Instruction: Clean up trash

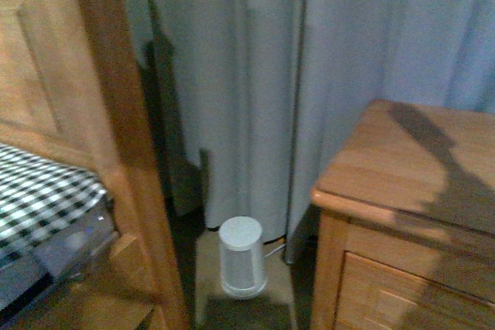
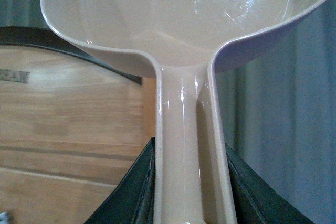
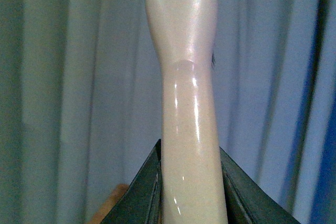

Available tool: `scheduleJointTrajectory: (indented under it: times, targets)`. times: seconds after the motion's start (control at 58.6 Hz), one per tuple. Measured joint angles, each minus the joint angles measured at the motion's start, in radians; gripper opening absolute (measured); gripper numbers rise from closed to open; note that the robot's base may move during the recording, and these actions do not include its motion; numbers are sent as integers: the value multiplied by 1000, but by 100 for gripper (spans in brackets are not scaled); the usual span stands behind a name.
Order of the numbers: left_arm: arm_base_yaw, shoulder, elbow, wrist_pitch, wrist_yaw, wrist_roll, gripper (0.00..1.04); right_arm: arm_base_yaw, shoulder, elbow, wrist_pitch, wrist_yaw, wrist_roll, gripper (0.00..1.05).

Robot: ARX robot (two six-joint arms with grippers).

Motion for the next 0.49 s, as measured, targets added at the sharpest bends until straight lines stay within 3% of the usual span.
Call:
scheduleJointTrajectory:
  times: [0.494]
  targets:
    - [1, -1, 0, 0, 5, 0, 28, 0, 0, 0, 1, 0, 0, 21]
